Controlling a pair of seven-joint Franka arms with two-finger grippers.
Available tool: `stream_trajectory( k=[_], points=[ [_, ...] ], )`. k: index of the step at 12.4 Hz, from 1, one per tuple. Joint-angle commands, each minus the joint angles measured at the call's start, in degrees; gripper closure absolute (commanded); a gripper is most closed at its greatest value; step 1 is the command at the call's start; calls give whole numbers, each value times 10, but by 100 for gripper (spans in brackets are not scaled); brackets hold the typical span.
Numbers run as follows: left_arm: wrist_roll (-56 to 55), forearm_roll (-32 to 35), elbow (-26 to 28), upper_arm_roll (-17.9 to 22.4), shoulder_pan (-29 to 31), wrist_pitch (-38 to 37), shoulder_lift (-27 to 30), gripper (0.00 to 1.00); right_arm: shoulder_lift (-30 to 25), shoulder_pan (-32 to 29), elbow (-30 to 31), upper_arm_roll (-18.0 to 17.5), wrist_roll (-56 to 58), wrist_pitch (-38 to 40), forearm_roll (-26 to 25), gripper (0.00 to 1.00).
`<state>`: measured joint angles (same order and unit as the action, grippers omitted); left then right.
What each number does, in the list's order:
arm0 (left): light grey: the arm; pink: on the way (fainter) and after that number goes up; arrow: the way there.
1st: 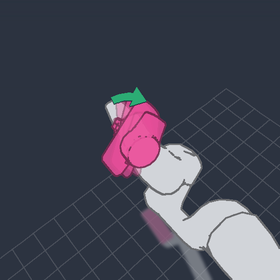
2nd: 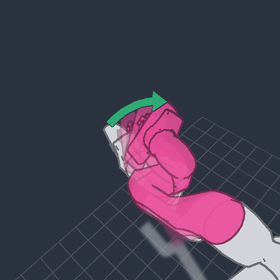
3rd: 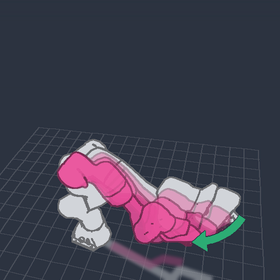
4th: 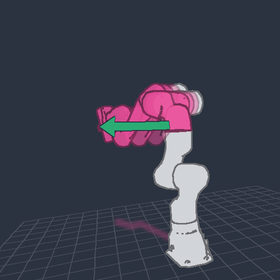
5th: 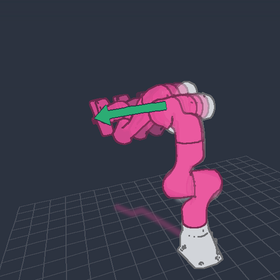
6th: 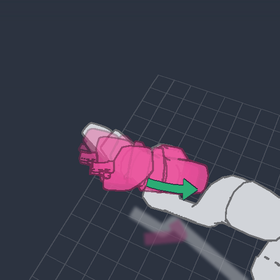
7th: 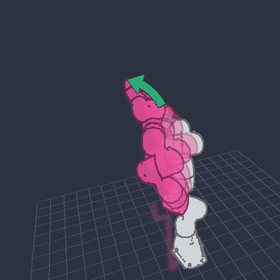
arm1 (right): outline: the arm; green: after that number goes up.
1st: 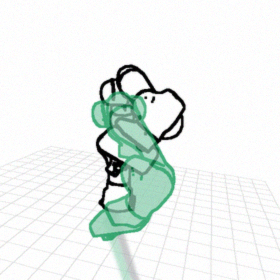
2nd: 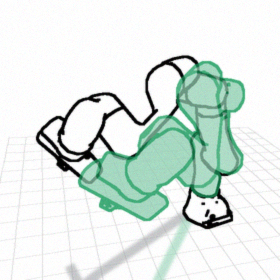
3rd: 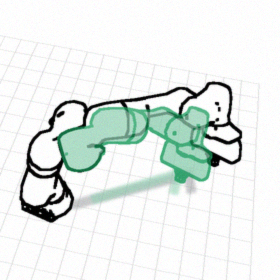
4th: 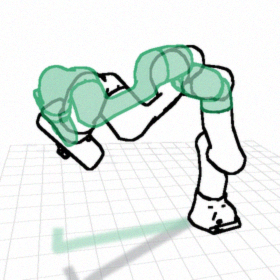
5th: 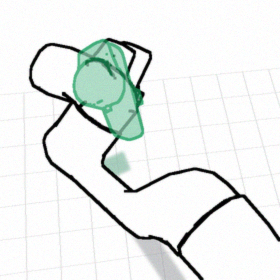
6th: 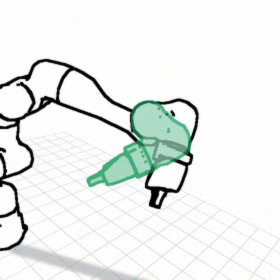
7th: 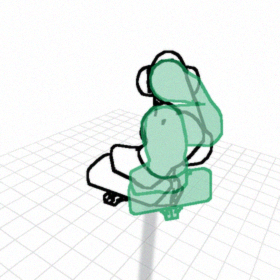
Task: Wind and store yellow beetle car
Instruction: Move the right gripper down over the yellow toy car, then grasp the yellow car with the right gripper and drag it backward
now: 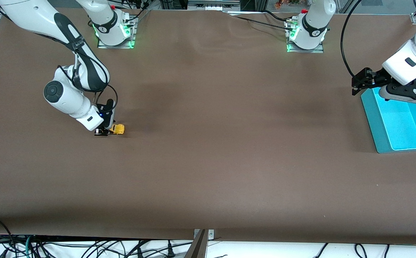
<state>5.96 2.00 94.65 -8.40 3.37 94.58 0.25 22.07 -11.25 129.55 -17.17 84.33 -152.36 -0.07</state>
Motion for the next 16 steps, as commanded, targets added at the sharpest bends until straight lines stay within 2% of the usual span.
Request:
stream_trajectory(
  k=[1,9,16],
  points=[
    [-5,12,-17,-11,-4,-12,-7,0,3,-5,-5,-2,12,-2,-6,78],
    [-4,11,-17,-11,-4,-12,-6,0,0,-11,-8,2,101,-3,-6,79],
    [-4,11,-17,-11,-4,-13,-6,0,39,-107,-10,2,123,-6,-6,79]
  ],
)
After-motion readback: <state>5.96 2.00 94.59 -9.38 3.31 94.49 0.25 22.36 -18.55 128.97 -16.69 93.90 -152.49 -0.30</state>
